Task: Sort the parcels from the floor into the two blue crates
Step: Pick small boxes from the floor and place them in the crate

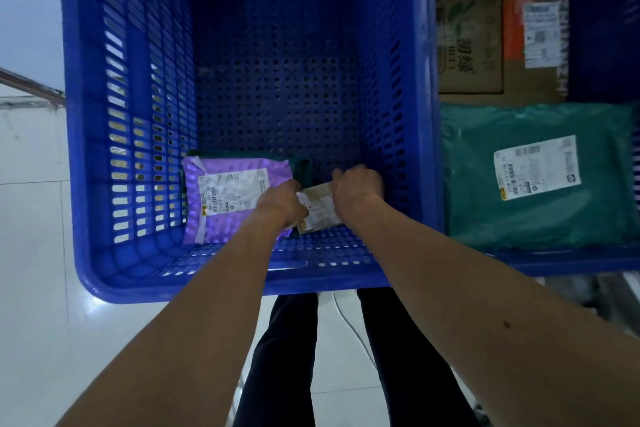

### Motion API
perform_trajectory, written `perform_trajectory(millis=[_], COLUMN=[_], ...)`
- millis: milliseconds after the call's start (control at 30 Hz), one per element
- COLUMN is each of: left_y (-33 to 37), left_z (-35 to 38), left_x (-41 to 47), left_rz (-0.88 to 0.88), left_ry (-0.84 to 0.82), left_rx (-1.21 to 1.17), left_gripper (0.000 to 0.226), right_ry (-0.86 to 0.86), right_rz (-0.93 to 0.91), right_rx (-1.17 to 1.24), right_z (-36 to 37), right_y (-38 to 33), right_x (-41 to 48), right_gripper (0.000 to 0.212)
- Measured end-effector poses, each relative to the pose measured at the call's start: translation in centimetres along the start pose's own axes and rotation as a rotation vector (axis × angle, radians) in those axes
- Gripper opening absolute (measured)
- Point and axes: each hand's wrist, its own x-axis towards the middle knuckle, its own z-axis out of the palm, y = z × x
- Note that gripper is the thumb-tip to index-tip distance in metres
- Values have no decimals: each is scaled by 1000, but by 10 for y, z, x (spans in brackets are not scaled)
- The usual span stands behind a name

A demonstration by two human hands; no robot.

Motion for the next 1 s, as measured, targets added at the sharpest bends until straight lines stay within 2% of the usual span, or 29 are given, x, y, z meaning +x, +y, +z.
perform_trajectory(millis=[100,200,300,433,500,667,800,933,1000], left_y=[0,0,-4,-4,0,4,-2,-14,-19], left_z=[3,6,3,-6,-8,0,2,0,-3], left_x=[5,9,14,15,16,14,17,28,33], left_rz=[22,30,25,-8,2,121,179,206,213], left_ry=[48,70,58,58,70,104,139,78,40], left_rx=[128,187,145,38,18,311,405,398,379], left_gripper=[57,56,61,58,54,34,33,35,43], right_ry=[-50,-102,-147,-300,-269,-141,-106,-120,-38], right_rz=[-22,-32,1,42,27,-16,-79,-80,-125], right_rx=[-72,-61,93,337,360,323,227,65,-40], right_z=[-3,-4,-8,-10,-3,16,18,24,27], right_y=[-2,-5,1,11,1,-42,-36,-29,-29], right_x=[10,15,18,12,8,18,28,33,36], right_gripper=[37,36,39,48,55,66,59,63,64])
